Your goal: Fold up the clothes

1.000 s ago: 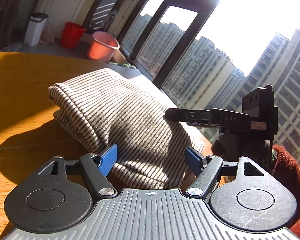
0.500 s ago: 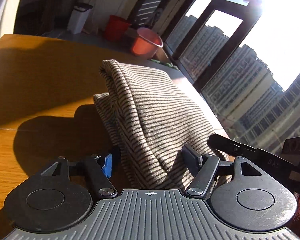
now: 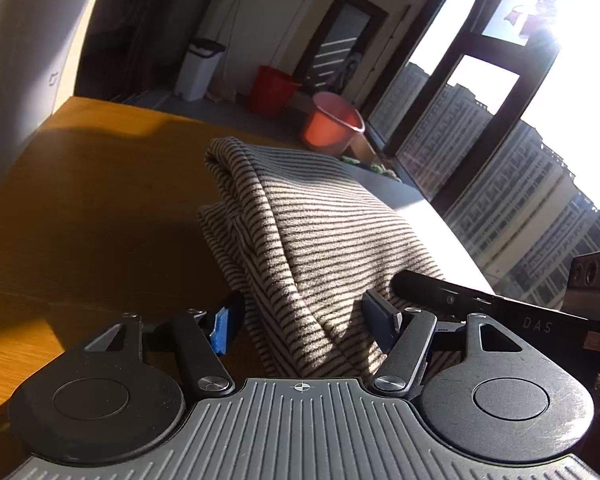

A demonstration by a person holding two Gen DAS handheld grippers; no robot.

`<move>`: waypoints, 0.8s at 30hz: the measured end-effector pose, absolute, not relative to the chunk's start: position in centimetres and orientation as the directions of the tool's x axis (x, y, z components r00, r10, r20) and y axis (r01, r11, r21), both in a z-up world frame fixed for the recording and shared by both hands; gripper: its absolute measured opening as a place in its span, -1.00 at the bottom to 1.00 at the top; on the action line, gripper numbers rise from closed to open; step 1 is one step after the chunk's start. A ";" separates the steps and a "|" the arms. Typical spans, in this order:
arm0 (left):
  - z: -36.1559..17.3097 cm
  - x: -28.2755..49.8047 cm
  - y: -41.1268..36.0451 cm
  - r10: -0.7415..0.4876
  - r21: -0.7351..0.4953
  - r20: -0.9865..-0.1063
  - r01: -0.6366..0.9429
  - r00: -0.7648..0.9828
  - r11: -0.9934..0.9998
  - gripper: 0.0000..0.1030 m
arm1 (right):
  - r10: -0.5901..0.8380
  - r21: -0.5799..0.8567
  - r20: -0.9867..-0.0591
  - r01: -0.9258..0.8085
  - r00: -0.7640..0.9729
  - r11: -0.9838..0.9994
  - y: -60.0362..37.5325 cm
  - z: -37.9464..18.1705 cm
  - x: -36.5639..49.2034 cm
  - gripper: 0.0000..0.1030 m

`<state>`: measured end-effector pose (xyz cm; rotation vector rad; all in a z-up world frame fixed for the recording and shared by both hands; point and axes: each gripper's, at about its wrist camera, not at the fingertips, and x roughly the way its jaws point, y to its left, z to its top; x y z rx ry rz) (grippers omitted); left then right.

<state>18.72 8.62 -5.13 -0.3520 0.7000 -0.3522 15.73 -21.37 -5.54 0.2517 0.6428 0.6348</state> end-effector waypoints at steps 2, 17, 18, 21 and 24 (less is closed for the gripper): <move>-4.9 19.6 10.0 -0.390 -0.412 -0.562 0.163 0.730 0.897 0.43 | 0.626 0.393 -0.478 -0.488 0.616 0.779 -19.5 -5.6 16.9 0.44; -3.6 23.7 13.9 -0.289 -0.348 -0.548 0.100 0.785 0.932 0.46 | 0.615 0.308 -0.482 -0.537 0.624 0.785 -13.1 -5.5 22.4 0.63; -3.7 24.0 14.0 -0.288 -0.350 -0.546 0.097 0.787 0.932 0.47 | 0.613 0.304 -0.483 -0.537 0.626 0.787 -12.7 -5.5 22.8 0.63; -3.8 24.7 14.6 -0.278 -0.356 -0.538 0.083 0.796 0.931 0.50 | 0.608 0.305 -0.485 -0.531 0.628 0.791 -11.5 -5.5 24.1 0.67; -3.9 25.7 15.4 -0.258 -0.370 -0.534 0.051 0.805 0.928 0.50 | 0.614 0.314 -0.486 -0.531 0.622 0.787 -10.2 -5.6 25.3 0.67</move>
